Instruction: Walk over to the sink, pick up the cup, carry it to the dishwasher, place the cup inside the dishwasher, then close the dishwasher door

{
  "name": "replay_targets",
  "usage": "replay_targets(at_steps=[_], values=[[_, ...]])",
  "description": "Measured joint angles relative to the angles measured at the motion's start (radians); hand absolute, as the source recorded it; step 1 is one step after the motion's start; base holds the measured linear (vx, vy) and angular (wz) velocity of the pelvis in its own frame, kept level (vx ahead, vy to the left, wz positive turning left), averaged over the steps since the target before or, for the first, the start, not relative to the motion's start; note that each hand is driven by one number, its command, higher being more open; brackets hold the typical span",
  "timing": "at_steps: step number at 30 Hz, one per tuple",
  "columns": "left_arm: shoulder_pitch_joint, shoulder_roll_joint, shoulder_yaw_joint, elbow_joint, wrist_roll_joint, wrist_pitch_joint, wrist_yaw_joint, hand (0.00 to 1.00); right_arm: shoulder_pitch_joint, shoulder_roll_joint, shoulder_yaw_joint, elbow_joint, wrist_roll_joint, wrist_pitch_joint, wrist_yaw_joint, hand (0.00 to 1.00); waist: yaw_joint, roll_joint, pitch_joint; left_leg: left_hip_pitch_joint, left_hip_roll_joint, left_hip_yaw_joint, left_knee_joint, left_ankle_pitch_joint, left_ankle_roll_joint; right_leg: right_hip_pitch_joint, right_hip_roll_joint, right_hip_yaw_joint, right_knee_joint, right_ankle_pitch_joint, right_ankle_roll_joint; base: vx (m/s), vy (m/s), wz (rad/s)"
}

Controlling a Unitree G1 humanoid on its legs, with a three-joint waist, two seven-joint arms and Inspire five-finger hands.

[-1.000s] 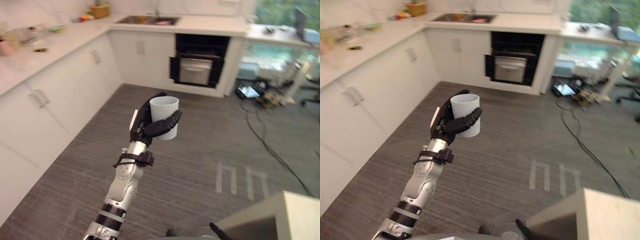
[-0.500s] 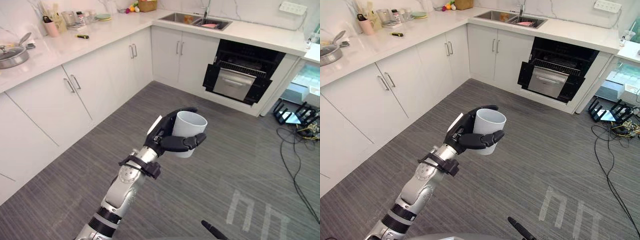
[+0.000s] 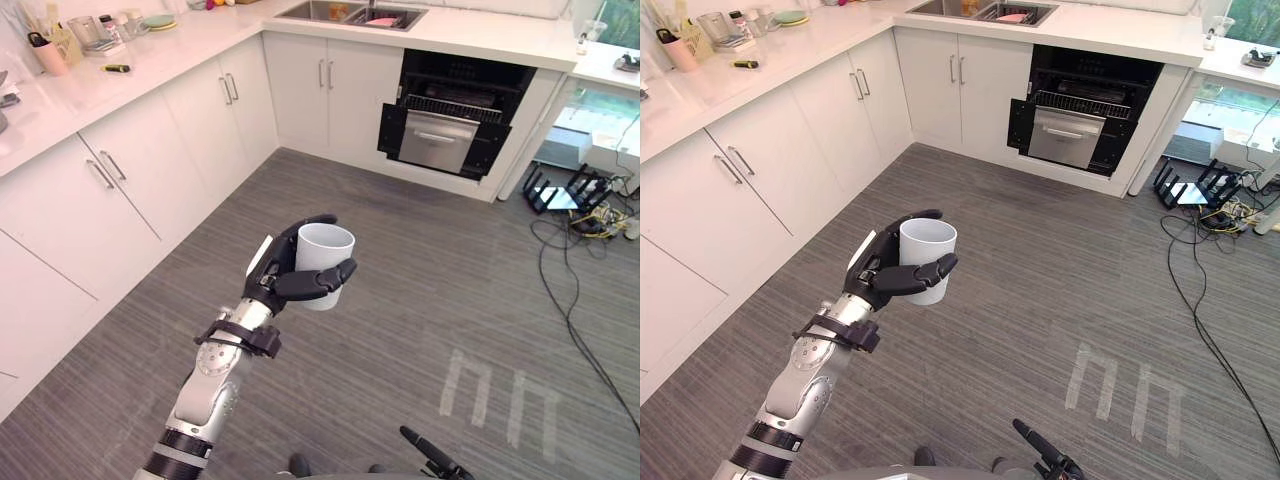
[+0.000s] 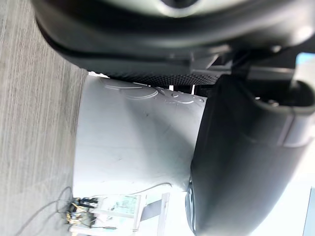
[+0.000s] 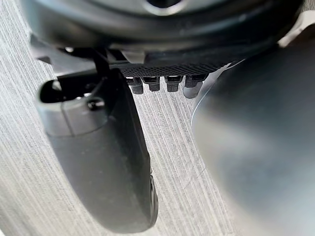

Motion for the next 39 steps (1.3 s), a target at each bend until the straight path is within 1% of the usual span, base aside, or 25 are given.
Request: replay_targets(at_steps=[2,5,7,8,9,11,13,16,18,19,21,22,23,24,25,26,28,29,30,31,33,35,37,38,39], values=[[-0.002,-0.032,0.005,0.048,-0.020,0.006,0.037,0.00,0.018,0.004,-0.018,-0.016,-0.003,0.006,0.004,1.00,-0.013,0.002,-0.001,0.008,-0.006,-0.011,0.000,-0.004,0.002,0.017,-0.006,-0.018,-0.003,-0.003,0.002,0.01,0.003,0.20],[-0.002,-0.101,0.002,0.089,-0.047,0.062,0.102,0.00,0.052,0.013,-0.074,-0.022,-0.079,0.005,-0.003,1.00,-0.030,-0.011,0.003,0.016,-0.044,0.030,0.038,-0.041,0.018,-0.018,-0.059,-0.064,0.137,-0.093,0.029,0.08,0.062,0.46],[-0.009,-0.142,0.003,0.093,-0.075,0.080,0.142,0.00,0.057,0.013,-0.130,-0.021,-0.172,-0.002,-0.020,1.00,-0.038,0.002,0.030,0.043,-0.060,0.044,0.069,-0.098,0.042,-0.100,-0.103,-0.118,0.387,-0.138,0.076,0.13,0.098,0.49],[-0.010,-0.150,0.005,0.094,-0.110,0.100,0.177,0.00,0.061,0.028,-0.178,-0.041,-0.183,-0.015,-0.027,1.00,-0.042,-0.003,0.049,0.066,-0.070,0.030,0.097,-0.129,0.071,-0.182,-0.151,-0.149,0.629,-0.125,0.066,0.03,0.111,0.26],[-0.007,-0.153,0.003,0.113,-0.128,0.111,0.191,0.00,0.062,0.043,-0.194,-0.061,-0.181,-0.030,-0.037,1.00,-0.049,-0.020,0.064,0.092,-0.073,0.011,0.145,-0.172,0.080,-0.235,-0.169,-0.154,0.748,-0.157,0.054,0.03,0.105,0.32],[-0.007,-0.150,0.001,0.128,-0.121,0.120,0.189,0.00,0.064,0.048,-0.191,-0.080,-0.183,-0.036,-0.048,1.00,-0.047,-0.011,0.058,0.098,-0.062,-0.004,0.181,-0.216,0.078,-0.291,-0.144,-0.154,0.690,-0.190,0.043,0.11,0.118,0.39],[-0.011,-0.142,0.000,0.124,-0.104,0.121,0.188,0.00,0.067,0.056,-0.195,-0.083,-0.200,-0.053,-0.056,1.00,-0.047,-0.017,0.054,0.116,-0.066,-0.030,0.172,-0.229,0.077,-0.325,-0.122,-0.169,0.540,-0.170,0.056,0.19,0.092,0.39],[-0.012,-0.111,0.001,0.102,-0.104,0.133,0.188,0.00,0.088,0.076,-0.202,-0.114,-0.220,-0.080,-0.078,1.00,-0.034,-0.021,0.051,0.159,-0.084,-0.040,0.147,-0.258,0.063,-0.355,-0.091,-0.206,0.283,-0.066,0.040,0.35,0.013,0.10],[-0.012,-0.110,-0.001,0.101,-0.109,0.149,0.188,0.00,0.101,0.078,-0.202,-0.116,-0.229,-0.084,-0.086,1.00,-0.036,-0.018,0.041,0.198,-0.087,-0.051,0.137,-0.281,0.052,-0.343,-0.071,-0.210,0.220,0.047,-0.012,0.51,-0.039,0.08],[-0.013,-0.108,-0.005,0.087,-0.113,0.168,0.188,0.00,0.103,0.087,-0.215,-0.109,-0.235,-0.085,-0.091,1.00,-0.035,-0.016,0.023,0.230,-0.081,-0.053,0.111,-0.291,0.035,-0.334,-0.068,-0.212,0.227,0.159,-0.047,0.56,-0.088,0.10],[-0.021,-0.110,-0.019,0.083,-0.112,0.179,0.188,0.00,0.094,0.089,-0.230,-0.099,-0.235,-0.087,-0.097,1.00,-0.037,-0.001,0.011,0.249,-0.056,-0.050,0.088,-0.278,0.006,-0.338,-0.060,-0.233,0.276,0.147,-0.038,0.54,-0.119,0.18],[-0.034,-0.116,-0.043,0.080,-0.110,0.187,0.186,0.00,0.095,0.087,-0.233,-0.101,-0.235,-0.086,-0.099,1.00,-0.039,-0.004,0.010,0.265,-0.054,-0.052,0.090,-0.244,-0.025,-0.349,-0.079,-0.249,0.352,0.110,-0.062,0.45,-0.170,0.36],[-0.040,-0.133,-0.062,0.077,-0.107,0.187,0.186,0.00,0.105,0.082,-0.232,-0.120,-0.233,-0.086,-0.099,1.00,-0.049,-0.001,0.009,0.268,-0.047,-0.055,0.130,-0.231,-0.039,-0.394,-0.089,-0.284,0.473,0.046,-0.063,0.41,-0.189,0.25],[-0.037,-0.134,-0.068,0.078,-0.102,0.187,0.187,0.00,0.111,0.084,-0.224,-0.128,-0.234,-0.086,-0.099,1.00,-0.048,-0.004,0.000,0.273,-0.043,-0.050,0.154,-0.232,-0.039,-0.387,-0.071,-0.279,0.444,0.029,-0.052,0.48,-0.272,0.21],[-0.035,-0.137,-0.085,0.080,-0.092,0.185,0.189,0.00,0.141,0.085,-0.168,-0.143,-0.234,-0.086,-0.105,1.00,-0.051,-0.031,-0.041,0.255,-0.050,-0.051,0.265,-0.240,-0.051,-0.345,-0.071,-0.280,0.353,0.032,-0.063,0.42,-0.219,-0.01],[-0.032,-0.153,-0.086,0.079,-0.090,0.186,0.193,0.00,0.144,0.078,-0.162,-0.142,-0.234,-0.087,-0.108,1.00,-0.052,-0.011,-0.050,0.241,-0.027,-0.042,0.325,-0.247,-0.062,-0.321,-0.052,-0.283,0.342,0.027,-0.064,0.55,-0.232,-0.07],[-0.037,-0.181,-0.084,0.066,-0.089,0.180,0.192,0.00,0.143,0.077,-0.144,-0.150,-0.231,-0.108,-0.114,1.00,-0.046,0.019,-0.060,0.118,0.045,-0.031,0.640,-0.221,-0.108,-0.261,-0.013,-0.278,0.297,-0.004,-0.064,0.44,-0.121,-0.28],[-0.037,-0.195,-0.074,0.051,-0.086,0.179,0.193,0.00,0.143,0.063,-0.124,-0.167,-0.227,-0.128,-0.112,1.00,-0.034,0.032,-0.046,0.021,0.108,-0.036,0.886,-0.123,-0.134,-0.208,0.024,-0.258,0.273,-0.034,-0.085,0.48,-0.075,-0.55],[-0.035,-0.209,-0.060,0.035,-0.082,0.179,0.198,0.00,0.142,0.054,-0.087,-0.178,-0.221,-0.157,-0.114,1.00,-0.017,0.047,-0.035,-0.072,0.162,-0.059,1.121,-0.104,-0.121,-0.153,0.061,-0.234,0.258,-0.059,-0.094,0.47,-0.056,-0.67],[-0.035,-0.211,-0.050,0.026,-0.082,0.179,0.204,0.00,0.140,0.051,-0.068,-0.188,-0.215,-0.172,-0.116,1.00,-0.011,0.045,-0.026,-0.115,0.178,-0.077,1.220,-0.114,-0.111,-0.122,0.071,-0.219,0.256,-0.074,-0.096,0.43,-0.014,-0.75],[-0.011,-0.212,0.013,-0.024,-0.082,0.179,0.210,0.00,0.131,0.048,0.007,-0.273,-0.131,-0.221,-0.113,1.00,0.009,0.020,0.003,-0.284,0.210,-0.104,1.398,-0.177,-0.052,-0.010,0.072,-0.145,0.226,-0.098,-0.082,0.40,0.001,-0.88],[0.017,-0.210,0.059,-0.071,-0.076,0.173,0.208,0.00,0.119,0.048,0.068,-0.382,-0.054,-0.238,-0.111,1.00,0.040,0.008,0.011,-0.371,0.248,-0.075,1.288,-0.230,-0.020,0.047,0.058,-0.080,0.193,-0.094,-0.070,0.44,0.080,-1.21],[0.054,-0.204,0.091,-0.119,-0.070,0.159,0.208,0.00,0.084,0.048,0.130,-0.496,0.000,-0.248,-0.115,1.00,0.060,-0.017,0.028,-0.392,0.246,-0.023,1.005,-0.244,-0.002,0.094,0.013,-0.018,0.174,-0.106,-0.048,0.45,0.178,-1.11],[0.076,-0.206,0.096,-0.144,-0.070,0.141,0.208,0.00,0.054,0.047,0.160,-0.548,0.025,-0.272,-0.117,1.00,0.063,-0.028,0.033,-0.377,0.210,-0.017,0.717,-0.218,-0.035,0.111,-0.023,0.015,0.168,-0.124,-0.024,0.42,0.277,-0.78],[0.096,-0.213,0.096,-0.164,-0.066,0.127,0.206,0.00,0.023,0.044,0.164,-0.561,0.041,-0.298,-0.116,1.00,0.064,-0.011,0.028,-0.350,0.187,-0.042,0.402,-0.164,-0.090,0.117,-0.032,0.050,0.160,-0.144,-0.006,0.41,0.316,-0.72]])
